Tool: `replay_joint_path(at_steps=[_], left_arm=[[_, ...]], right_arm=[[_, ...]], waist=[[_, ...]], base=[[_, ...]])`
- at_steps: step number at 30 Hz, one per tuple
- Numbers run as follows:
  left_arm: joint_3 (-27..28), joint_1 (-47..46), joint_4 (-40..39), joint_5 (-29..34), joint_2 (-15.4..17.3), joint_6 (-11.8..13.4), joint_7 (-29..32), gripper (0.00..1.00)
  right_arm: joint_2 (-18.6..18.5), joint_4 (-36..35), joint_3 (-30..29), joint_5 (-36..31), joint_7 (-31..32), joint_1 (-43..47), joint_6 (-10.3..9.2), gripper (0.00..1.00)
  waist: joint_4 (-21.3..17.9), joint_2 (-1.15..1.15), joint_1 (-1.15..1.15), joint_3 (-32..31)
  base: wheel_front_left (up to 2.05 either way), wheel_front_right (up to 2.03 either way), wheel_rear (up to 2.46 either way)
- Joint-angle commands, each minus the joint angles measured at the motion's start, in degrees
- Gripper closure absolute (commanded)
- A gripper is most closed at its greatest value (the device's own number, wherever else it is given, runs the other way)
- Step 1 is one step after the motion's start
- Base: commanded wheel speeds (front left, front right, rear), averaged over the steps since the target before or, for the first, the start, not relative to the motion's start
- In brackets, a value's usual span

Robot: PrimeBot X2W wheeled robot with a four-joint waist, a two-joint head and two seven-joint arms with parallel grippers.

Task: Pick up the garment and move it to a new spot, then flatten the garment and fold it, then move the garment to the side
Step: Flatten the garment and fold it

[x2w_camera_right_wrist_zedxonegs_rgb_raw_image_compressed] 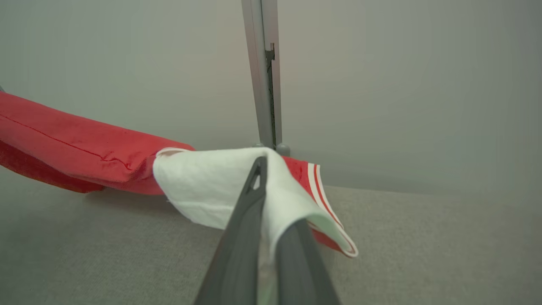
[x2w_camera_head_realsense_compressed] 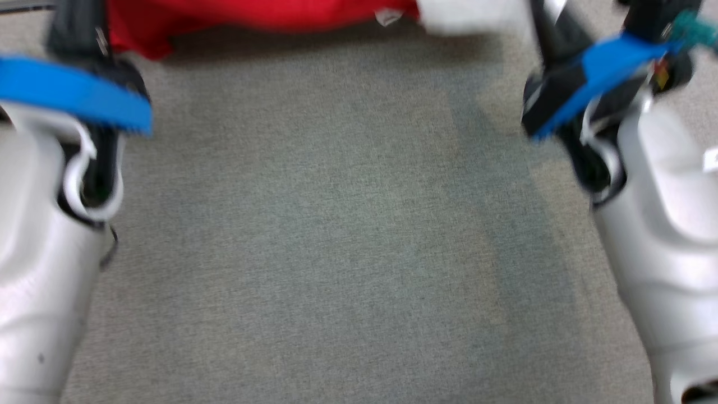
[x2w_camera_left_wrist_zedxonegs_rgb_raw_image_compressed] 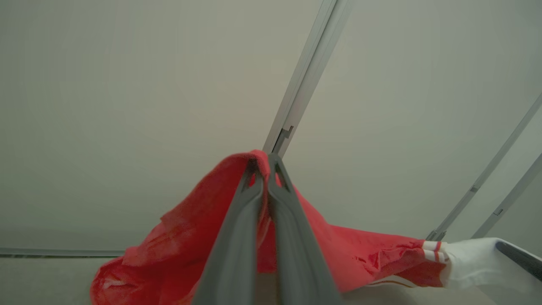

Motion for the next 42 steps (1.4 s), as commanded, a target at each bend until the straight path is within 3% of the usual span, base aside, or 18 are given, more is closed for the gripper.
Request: replay_joint_path(at_steps=[1,6,12,19,25,32,42], left_arm=[[-1.7,3.3,0.8,-0.6,1.3,-0.5,1.0,1.0],[-6.5,14.3,2.7,-1.3,2.0,-0.1,3.5,1.0],[-9.4,25.1,1.5,-1.3,2.7,2.7,6.2,1.0],[-10.9,35.9,-3.6,-3.0,4.0,6.9,9.2,1.0],[-10.4,44.6,-10.2,-5.5,4.8,12.5,11.2,1.0],[-9.9,53.8,-17.5,-8.4,6.2,17.8,13.9,1.0],[-9.4,57.2,-23.0,-8.2,8.1,20.0,13.2,1.0]], right_arm=[[-0.6,-0.8,0.9,3.2,2.9,4.2,0.02,1.0],[-4.8,-6.1,1.9,10.4,14.3,18.1,0.02,1.0],[-7.1,-16.5,-3.7,9.7,25.2,33.6,0.02,1.0],[-2.1,-33.4,-13.8,4.5,38.6,51.3,0.02,1.0],[3.6,-45.3,-17.3,1.3,48.1,62.2,0.02,1.0],[6.1,-51.2,-20.0,-0.4,51.2,68.0,0.02,1.0],[6.8,-50.5,-20.8,-0.8,49.3,69.1,0.02,1.0]], waist=[[-0.2,-0.01,-0.01,-1.1],[1.1,-0.01,-0.01,-5.4],[3.5,-0.01,-0.01,-10.5],[5.6,-0.01,-0.01,-15.6],[6.2,-0.01,-0.01,-18.5],[6.3,-0.01,-0.01,-19.9],[6.7,-0.01,-0.01,-20.6]], base=[[0.0,0.0,0.0],[0.0,0.0,0.0],[0.0,0.0,0.0],[0.0,0.0,0.0],[0.0,0.0,0.0],[0.0,0.0,0.0],[0.0,0.0,0.0]])
